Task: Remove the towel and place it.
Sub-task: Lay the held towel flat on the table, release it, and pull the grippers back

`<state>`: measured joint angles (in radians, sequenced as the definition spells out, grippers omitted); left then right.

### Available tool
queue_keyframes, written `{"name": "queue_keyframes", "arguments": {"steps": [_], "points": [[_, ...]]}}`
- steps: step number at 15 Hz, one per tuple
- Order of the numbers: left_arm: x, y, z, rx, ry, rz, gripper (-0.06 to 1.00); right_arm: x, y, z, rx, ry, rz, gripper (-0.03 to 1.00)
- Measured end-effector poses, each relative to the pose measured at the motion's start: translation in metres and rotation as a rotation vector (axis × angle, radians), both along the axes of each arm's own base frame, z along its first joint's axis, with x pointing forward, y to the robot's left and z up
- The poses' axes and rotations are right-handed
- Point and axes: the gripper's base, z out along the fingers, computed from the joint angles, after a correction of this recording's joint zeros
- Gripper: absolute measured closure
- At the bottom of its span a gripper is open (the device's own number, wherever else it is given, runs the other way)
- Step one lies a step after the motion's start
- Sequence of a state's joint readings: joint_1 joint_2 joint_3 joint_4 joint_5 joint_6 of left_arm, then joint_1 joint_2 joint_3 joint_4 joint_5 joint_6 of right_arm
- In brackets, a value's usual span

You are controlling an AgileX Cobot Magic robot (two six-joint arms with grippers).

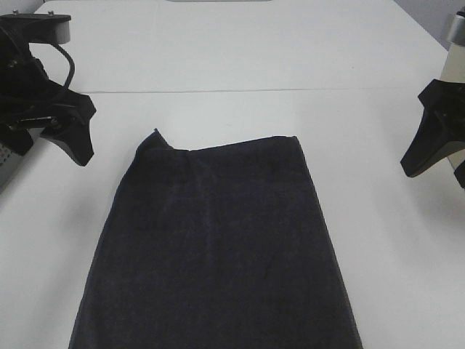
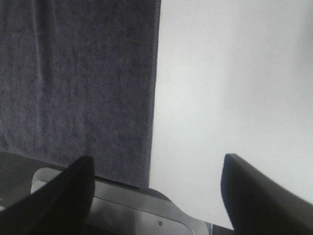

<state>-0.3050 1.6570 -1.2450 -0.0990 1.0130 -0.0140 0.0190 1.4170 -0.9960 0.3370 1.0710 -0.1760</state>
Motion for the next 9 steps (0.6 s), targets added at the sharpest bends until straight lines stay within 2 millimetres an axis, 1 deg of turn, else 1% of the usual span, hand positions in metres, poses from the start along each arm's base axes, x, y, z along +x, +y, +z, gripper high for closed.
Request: {"name": "queue_keyframes", "arguments": {"steps": [1,3,4,5,6,7,8,9], "points": [[0.002,0.005,0.000,0.007,-0.013,0.010,0.17,0.002,0.000,0.000,-0.004,-0.006,0.001,0.27],[0.016,0.021,-0.004,-0.039,-0.002,0.043,0.14,0.022,0.000,-0.006,-0.009,0.025,0.051,0.26],[0.023,0.026,-0.009,-0.098,0.016,0.050,0.14,0.036,0.001,-0.012,0.001,0.060,0.074,0.25],[0.032,0.032,-0.014,-0.158,0.025,0.042,0.14,0.053,0.004,-0.015,0.029,0.065,0.102,0.25],[0.054,0.044,-0.028,-0.269,0.033,0.060,0.14,0.087,0.008,-0.024,0.103,0.082,0.138,0.25],[0.064,0.047,-0.031,-0.303,0.021,0.057,0.14,0.106,0.007,-0.028,0.151,0.080,0.136,0.25],[0.077,0.053,-0.037,-0.314,0.009,0.065,0.14,0.123,0.001,-0.031,0.199,0.060,0.118,0.25],[0.082,0.056,-0.041,-0.313,0.009,0.069,0.14,0.130,-0.002,-0.033,0.220,0.053,0.106,0.25]]}}
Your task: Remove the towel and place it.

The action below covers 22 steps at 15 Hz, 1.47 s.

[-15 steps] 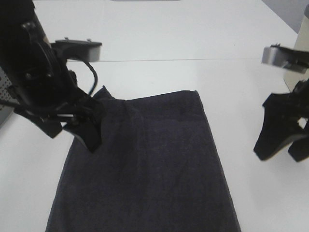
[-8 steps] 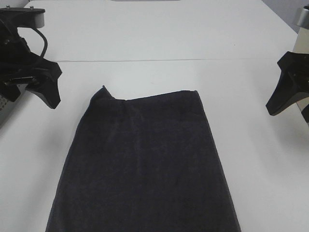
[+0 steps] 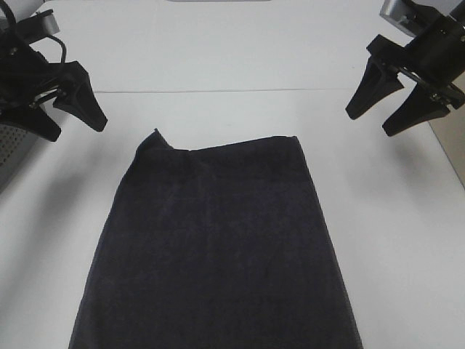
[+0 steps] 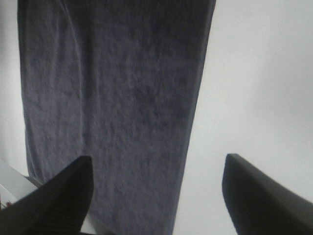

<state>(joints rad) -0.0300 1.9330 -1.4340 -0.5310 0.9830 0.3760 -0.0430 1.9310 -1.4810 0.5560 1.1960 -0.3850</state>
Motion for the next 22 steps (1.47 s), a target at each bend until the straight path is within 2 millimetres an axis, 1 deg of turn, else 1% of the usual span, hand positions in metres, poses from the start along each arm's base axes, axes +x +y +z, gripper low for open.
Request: {"name": "queue_keyframes", "arguments": {"steps": [1,2,3,6,7,8,11,13,16,18,22], "points": [[0.011,0.003,-0.007,0.004,-0.004,-0.002,0.14,0.022,-0.014,-0.009,0.057,-0.020,-0.039,0.25],[0.011,0.003,-0.007,0.004,-0.004,-0.002,0.14,0.022,-0.014,-0.009,0.057,-0.020,-0.039,0.25],[0.035,0.003,-0.025,0.011,-0.006,-0.015,0.14,0.046,-0.021,-0.029,0.069,-0.015,-0.041,0.25],[0.062,0.003,-0.047,0.011,-0.009,-0.019,0.14,0.074,-0.024,-0.061,0.072,0.004,-0.034,0.25],[0.062,0.003,-0.047,0.011,-0.009,-0.019,0.14,0.074,-0.024,-0.061,0.072,0.004,-0.034,0.25],[0.075,0.002,-0.058,0.010,-0.012,-0.019,0.14,0.093,-0.026,-0.076,0.070,-0.019,-0.033,0.25],[0.088,0.001,-0.078,0.004,0.008,-0.027,0.14,0.114,-0.028,-0.095,0.068,-0.045,-0.033,0.25],[0.096,0.001,-0.092,-0.002,0.023,-0.034,0.14,0.121,-0.029,-0.109,0.068,-0.042,-0.033,0.25],[0.105,-0.004,-0.106,-0.059,0.056,-0.039,0.14,0.122,-0.028,-0.123,0.074,-0.020,-0.034,0.25],[0.108,-0.008,-0.111,-0.106,0.074,-0.037,0.14,0.123,-0.026,-0.133,0.105,0.001,-0.047,0.25],[0.109,-0.010,-0.113,-0.140,0.100,-0.026,0.14,0.125,-0.023,-0.136,0.151,-0.020,-0.033,0.25]]}}
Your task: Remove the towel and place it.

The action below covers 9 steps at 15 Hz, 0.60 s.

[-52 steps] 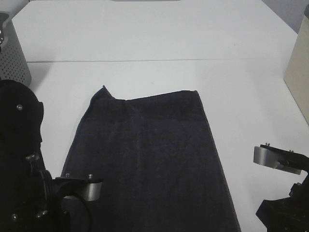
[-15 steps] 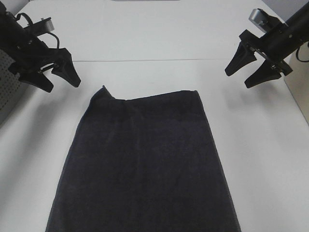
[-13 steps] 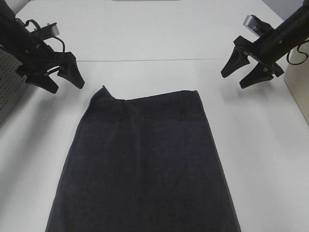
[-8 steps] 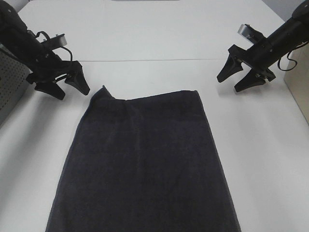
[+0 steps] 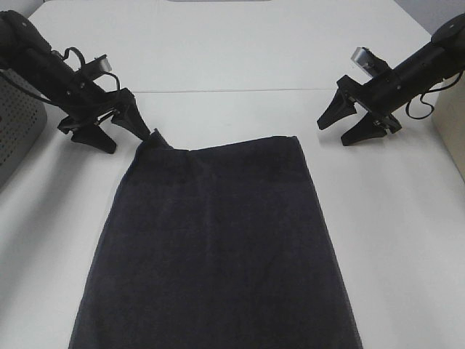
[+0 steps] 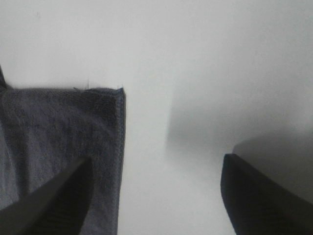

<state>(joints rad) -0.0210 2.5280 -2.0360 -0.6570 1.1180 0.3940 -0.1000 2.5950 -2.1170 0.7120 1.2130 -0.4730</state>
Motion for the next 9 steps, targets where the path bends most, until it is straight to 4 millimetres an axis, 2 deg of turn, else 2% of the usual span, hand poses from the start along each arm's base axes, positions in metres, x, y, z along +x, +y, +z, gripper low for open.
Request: {"name": "queue_keyframes", "arguments": {"steps": [6,9], "points": [[-0.002,-0.001,0.000,-0.009,0.025,-0.007,0.14,0.000,0.005,-0.001,-0.005,0.012,-0.001,0.25],[-0.003,-0.009,-0.001,-0.010,0.034,-0.014,0.14,-0.002,0.038,-0.001,-0.028,0.028,0.054,0.25]]}}
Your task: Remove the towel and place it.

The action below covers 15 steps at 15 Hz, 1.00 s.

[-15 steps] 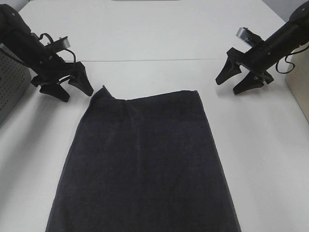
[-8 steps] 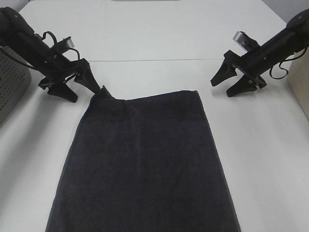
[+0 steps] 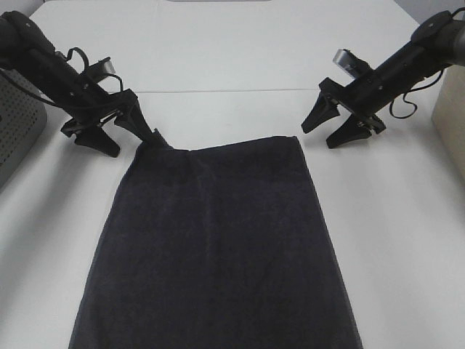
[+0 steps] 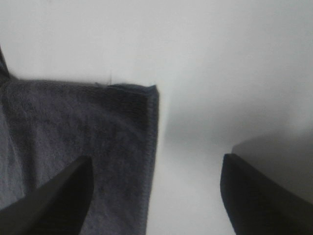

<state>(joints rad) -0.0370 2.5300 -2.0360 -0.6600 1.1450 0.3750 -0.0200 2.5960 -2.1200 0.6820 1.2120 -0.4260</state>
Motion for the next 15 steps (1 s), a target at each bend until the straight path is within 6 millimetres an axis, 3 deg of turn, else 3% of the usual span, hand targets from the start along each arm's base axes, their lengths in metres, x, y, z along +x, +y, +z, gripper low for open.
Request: {"name": "queue_keyframes", "arguments": {"steps": [4,6,12,14,15], "points": [[-0.002,-0.030,0.000,0.007,-0.028,-0.036,0.15,-0.010,0.052,0.003,-0.114,0.017,0.111,0.28],[-0.002,-0.035,0.000,0.008,-0.029,-0.028,0.15,-0.013,0.066,0.002,-0.149,0.017,0.143,0.28],[-0.002,-0.035,-0.001,0.006,-0.023,-0.019,0.19,-0.013,0.085,-0.001,-0.159,0.006,0.114,0.32],[-0.002,-0.035,-0.002,0.013,-0.023,-0.020,0.28,-0.011,0.086,-0.004,-0.154,0.004,0.076,0.38],[-0.002,-0.034,-0.006,0.025,-0.021,-0.024,0.37,-0.008,0.086,-0.004,-0.157,-0.011,0.049,0.46]]}}
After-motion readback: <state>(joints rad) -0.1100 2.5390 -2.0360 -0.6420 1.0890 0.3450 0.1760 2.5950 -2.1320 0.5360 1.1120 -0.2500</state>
